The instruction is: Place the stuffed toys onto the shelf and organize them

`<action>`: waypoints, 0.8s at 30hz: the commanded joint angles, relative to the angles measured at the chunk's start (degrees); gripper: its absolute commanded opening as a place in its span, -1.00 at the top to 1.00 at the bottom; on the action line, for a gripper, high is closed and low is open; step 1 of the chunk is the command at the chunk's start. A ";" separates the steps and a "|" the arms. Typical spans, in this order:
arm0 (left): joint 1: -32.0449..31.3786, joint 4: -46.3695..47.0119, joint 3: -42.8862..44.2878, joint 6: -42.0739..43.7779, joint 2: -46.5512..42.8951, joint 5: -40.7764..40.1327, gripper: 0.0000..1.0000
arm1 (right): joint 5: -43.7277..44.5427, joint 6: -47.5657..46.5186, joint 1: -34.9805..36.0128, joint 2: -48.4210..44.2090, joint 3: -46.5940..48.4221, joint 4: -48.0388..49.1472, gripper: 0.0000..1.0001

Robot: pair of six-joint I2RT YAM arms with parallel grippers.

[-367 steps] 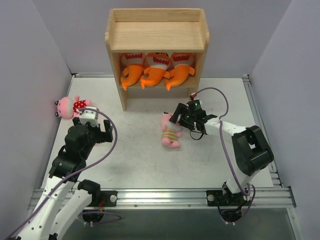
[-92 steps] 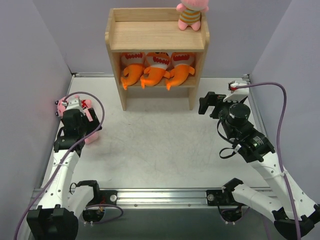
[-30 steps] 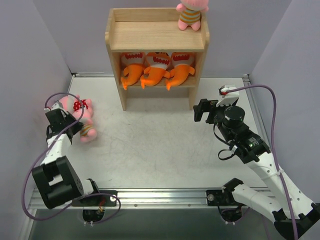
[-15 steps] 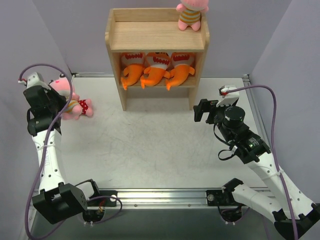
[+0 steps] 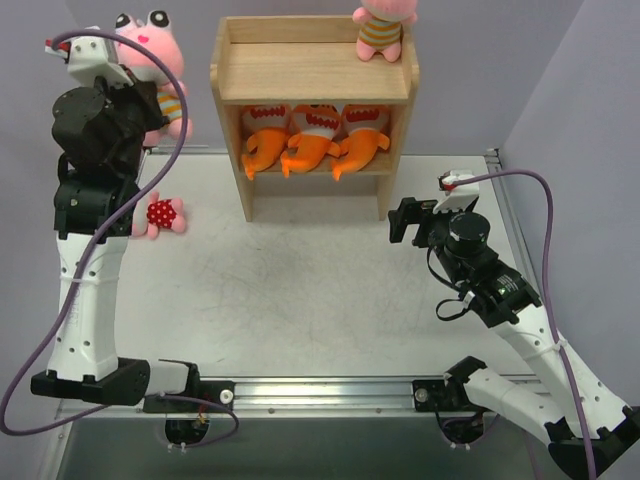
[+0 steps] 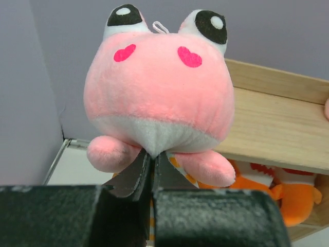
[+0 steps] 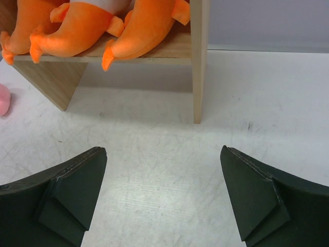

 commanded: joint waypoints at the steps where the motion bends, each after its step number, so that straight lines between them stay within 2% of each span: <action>1: -6.66 4.25 6.86 5.01 4.72 -8.24 0.95 | 1.29 -0.57 0.11 0.14 2.15 0.60 -0.97; 4: -13.08 9.25 10.64 8.26 8.41 -11.85 0.95 | 0.94 -0.21 0.11 0.49 2.94 0.16 -0.96; 10: -21.60 23.31 15.56 16.08 16.50 -15.73 0.95 | 0.58 -0.30 -0.06 1.63 5.04 -0.72 -0.96; 12: -22.41 28.85 17.58 16.88 20.01 -15.39 0.95 | 1.11 -0.30 -0.06 2.16 5.75 -1.16 -0.96; 16: -22.59 32.37 23.46 14.52 26.52 -13.45 0.95 | 2.16 -0.83 -0.15 3.13 7.42 -1.60 -0.96; 20: -22.59 38.51 25.50 13.19 31.36 -11.17 0.95 | 2.78 -0.74 -0.24 4.27 8.39 -1.60 -0.96; 24: -22.50 39.85 30.94 11.61 37.94 -10.46 0.95 | 2.52 -0.74 -0.24 5.15 8.92 -0.90 -0.96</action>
